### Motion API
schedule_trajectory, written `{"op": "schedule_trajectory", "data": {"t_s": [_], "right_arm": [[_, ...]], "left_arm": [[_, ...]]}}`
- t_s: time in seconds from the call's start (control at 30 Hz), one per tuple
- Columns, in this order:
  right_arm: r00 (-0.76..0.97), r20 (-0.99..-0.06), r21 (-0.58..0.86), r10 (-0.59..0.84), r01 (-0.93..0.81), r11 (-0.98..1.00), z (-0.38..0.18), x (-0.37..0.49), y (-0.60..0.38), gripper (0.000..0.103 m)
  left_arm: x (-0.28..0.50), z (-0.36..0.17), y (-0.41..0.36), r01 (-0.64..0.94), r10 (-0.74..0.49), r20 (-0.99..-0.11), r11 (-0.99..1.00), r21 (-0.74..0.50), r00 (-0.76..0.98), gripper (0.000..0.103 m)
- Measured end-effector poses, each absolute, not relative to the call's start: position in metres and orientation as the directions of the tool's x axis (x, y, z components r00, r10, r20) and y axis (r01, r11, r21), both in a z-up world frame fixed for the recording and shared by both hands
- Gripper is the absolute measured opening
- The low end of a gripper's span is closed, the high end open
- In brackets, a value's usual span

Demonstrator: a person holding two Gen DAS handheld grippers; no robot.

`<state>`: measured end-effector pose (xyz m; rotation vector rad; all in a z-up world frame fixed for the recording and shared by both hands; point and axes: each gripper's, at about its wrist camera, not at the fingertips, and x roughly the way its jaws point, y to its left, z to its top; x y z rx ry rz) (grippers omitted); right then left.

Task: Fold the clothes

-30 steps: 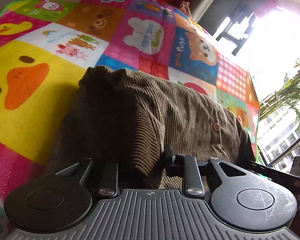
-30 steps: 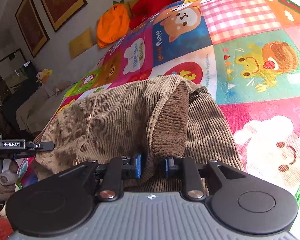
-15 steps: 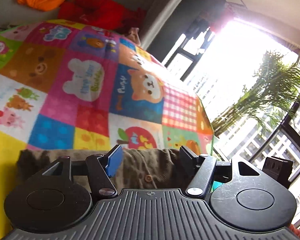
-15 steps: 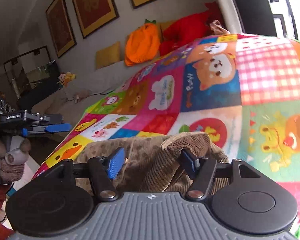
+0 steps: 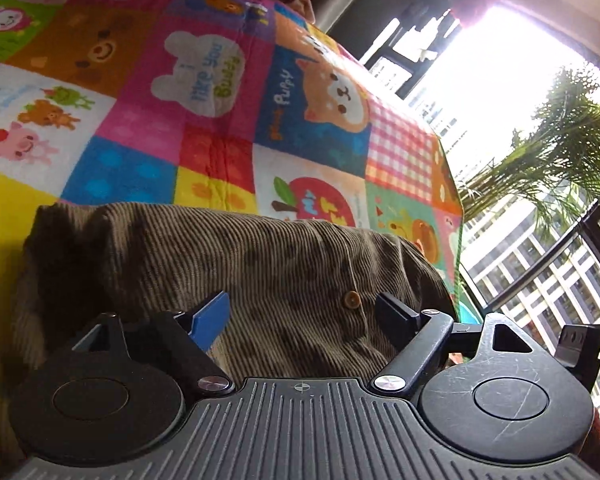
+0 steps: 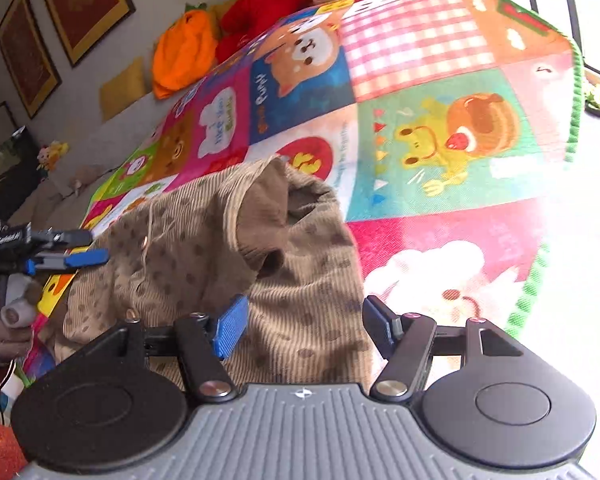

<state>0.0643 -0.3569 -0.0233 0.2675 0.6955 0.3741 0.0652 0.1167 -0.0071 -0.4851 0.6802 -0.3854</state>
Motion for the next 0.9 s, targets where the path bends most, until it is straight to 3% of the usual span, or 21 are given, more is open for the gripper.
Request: {"op": "schedule_trajectory", "data": {"t_s": [0.2,0.37,0.4,0.43,0.47,0.5,0.53,0.67,0.8,0.9], "right_arm": [[0.724,-0.500,0.400,0.475,-0.293,0.868,-0.021,0.084,-0.344,0.065],[0.723,-0.486,0.366,0.490,-0.341,0.866,-0.033,0.099,-0.309,0.065],[0.724,-0.487,0.354,0.489,-0.348,0.868,-0.035,0.101,-0.303,0.065],[0.725,-0.488,0.343,0.486,-0.353,0.870,-0.036,0.102,-0.297,0.064],[0.723,-0.489,0.339,0.489,-0.359,0.870,-0.036,0.102,-0.293,0.053],[0.720,-0.489,0.338,0.492,-0.364,0.868,-0.036,0.103,-0.290,0.033],[0.723,-0.484,0.336,0.493,-0.367,0.868,-0.033,0.103,-0.288,0.028],[0.745,-0.420,0.347,0.518,-0.396,0.850,-0.011,0.089,-0.292,0.014],[0.719,-0.399,0.409,0.569,-0.415,0.812,-0.001,0.078,-0.299,0.013],[0.698,-0.465,0.400,0.544,-0.383,0.833,-0.016,0.077,-0.301,0.013]], "left_arm": [[0.026,-0.010,0.137,0.110,-0.397,-0.548,0.869,-0.482,0.737,0.094],[0.017,-0.036,0.136,0.059,-0.389,-0.604,0.869,-0.492,0.695,0.088],[0.018,-0.039,0.133,0.060,-0.389,-0.606,0.870,-0.490,0.694,0.085],[0.020,-0.039,0.130,0.068,-0.385,-0.606,0.876,-0.478,0.696,0.074],[0.022,-0.038,0.125,0.078,-0.381,-0.607,0.882,-0.464,0.697,0.060],[0.025,-0.036,0.123,0.082,-0.377,-0.610,0.887,-0.455,0.697,0.033],[0.027,-0.033,0.122,0.083,-0.371,-0.608,0.891,-0.447,0.702,0.020],[0.023,-0.003,0.126,0.121,-0.356,-0.548,0.901,-0.417,0.757,0.016],[0.009,0.017,0.134,0.117,-0.314,-0.515,0.918,-0.378,0.798,0.016],[0.003,0.007,0.135,0.104,-0.317,-0.554,0.919,-0.381,0.770,0.016]]}}
